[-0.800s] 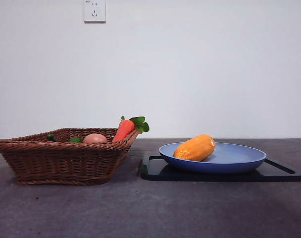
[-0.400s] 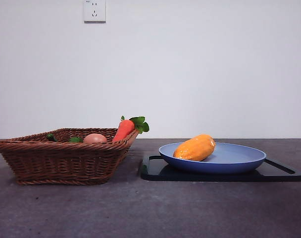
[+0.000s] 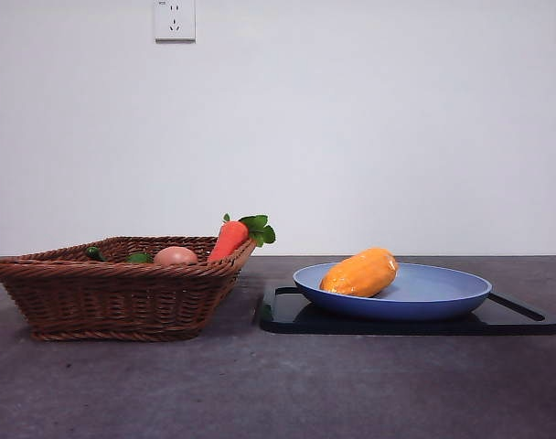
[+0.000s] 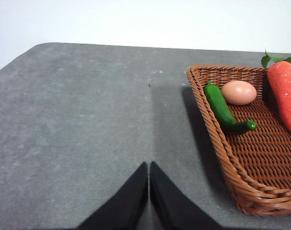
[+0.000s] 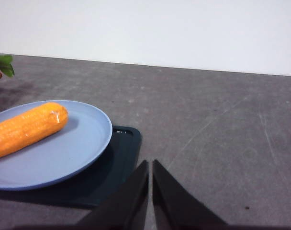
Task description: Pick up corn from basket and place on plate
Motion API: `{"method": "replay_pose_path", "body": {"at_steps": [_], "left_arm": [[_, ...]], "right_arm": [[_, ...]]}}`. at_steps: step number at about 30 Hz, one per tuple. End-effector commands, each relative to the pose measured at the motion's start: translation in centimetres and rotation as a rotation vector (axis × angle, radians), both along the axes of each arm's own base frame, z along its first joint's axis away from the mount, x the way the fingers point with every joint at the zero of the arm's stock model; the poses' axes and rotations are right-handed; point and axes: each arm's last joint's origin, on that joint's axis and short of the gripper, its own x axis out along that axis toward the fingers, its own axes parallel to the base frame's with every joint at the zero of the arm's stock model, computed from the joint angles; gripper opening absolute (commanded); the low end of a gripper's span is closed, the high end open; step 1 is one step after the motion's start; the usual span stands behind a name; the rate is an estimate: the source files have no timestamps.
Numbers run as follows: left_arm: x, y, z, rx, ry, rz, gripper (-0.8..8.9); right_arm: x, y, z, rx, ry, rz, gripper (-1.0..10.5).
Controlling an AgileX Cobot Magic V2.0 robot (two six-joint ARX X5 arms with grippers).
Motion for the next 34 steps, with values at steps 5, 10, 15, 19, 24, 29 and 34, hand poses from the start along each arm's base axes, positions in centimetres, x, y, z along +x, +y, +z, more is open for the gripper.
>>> {"method": "replay_pose_path", "body": {"at_steps": [5,10,15,19,24,29,34], "left_arm": [[0.12,0.01,-0.99,0.005,0.032,0.0,0.08],[0.13,0.01,-0.98,0.005,0.032,0.0,0.08],[0.12,0.01,-0.99,0.005,0.032,0.0,0.08],[0.12,0.01,-0.99,0.005,0.032,0.0,0.08],[0.12,0.01,-0.99,0.005,0.032,0.0,0.08],[0.12,0.01,-0.99,0.005,0.032,0.0,0.08],[0.13,0.01,-0.98,0.005,0.032,0.0,0.08]], "right_arm": [[0.03,0.01,-0.22,0.009,0.008,-0.002,0.0],[0.03,0.01,-0.15,0.01,0.001,-0.002,0.0],[0.03,0.01,-0.15,0.01,0.001,-0.002,0.0],[0.03,0.01,-0.14,0.01,0.0,-0.002,0.0],[0.03,0.01,-0.15,0.01,0.001,-0.002,0.0],[0.03,0.01,-0.15,0.01,0.001,-0.002,0.0],[0.03,0.01,-0.15,0.01,0.001,-0.002,0.0]]}}
